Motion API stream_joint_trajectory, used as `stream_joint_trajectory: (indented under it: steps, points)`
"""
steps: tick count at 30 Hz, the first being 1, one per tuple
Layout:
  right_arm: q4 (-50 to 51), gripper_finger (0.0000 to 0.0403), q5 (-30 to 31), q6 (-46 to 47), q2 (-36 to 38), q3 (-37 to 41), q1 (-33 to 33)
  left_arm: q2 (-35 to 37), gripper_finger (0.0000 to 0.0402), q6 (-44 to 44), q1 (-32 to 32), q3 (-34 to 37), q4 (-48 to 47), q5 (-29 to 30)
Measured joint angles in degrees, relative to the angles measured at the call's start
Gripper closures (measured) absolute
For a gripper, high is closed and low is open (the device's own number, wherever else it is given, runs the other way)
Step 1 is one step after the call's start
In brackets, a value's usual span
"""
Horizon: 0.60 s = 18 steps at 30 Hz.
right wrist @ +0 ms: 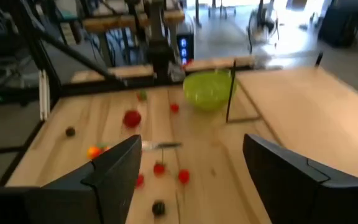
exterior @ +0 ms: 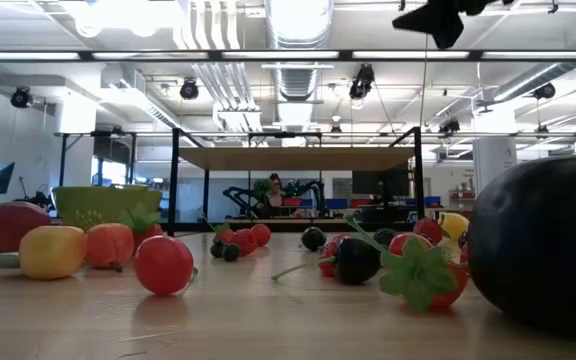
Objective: Pick & Place Fruit
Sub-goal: Put the green colander on the shelf
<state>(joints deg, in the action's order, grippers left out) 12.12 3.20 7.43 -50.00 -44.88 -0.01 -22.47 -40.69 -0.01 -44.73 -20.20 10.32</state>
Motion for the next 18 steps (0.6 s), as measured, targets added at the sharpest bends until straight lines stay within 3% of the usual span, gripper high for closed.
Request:
stream_joint_trajectory:
  steps: [5, 12, 18]
  points:
    - [1.66, 0.0156, -0.04, 0.57, -1.57, 0.0, -0.02, -0.23, 0.035, 13.75, 0.0, 0.0, -0.16, -0.38]
    - [5.45, 0.0182, -0.18, 3.76, -1.46, 0.0, 0.13, -0.65, 0.035, 26.17, 0.0, 0.04, -0.06, -1.2]
    - [6.12, 0.0196, -0.18, 4.23, -1.46, 0.0, 0.13, -3.22, 0.0353, 34.66, 0.0, 0.07, -0.01, -6.61]
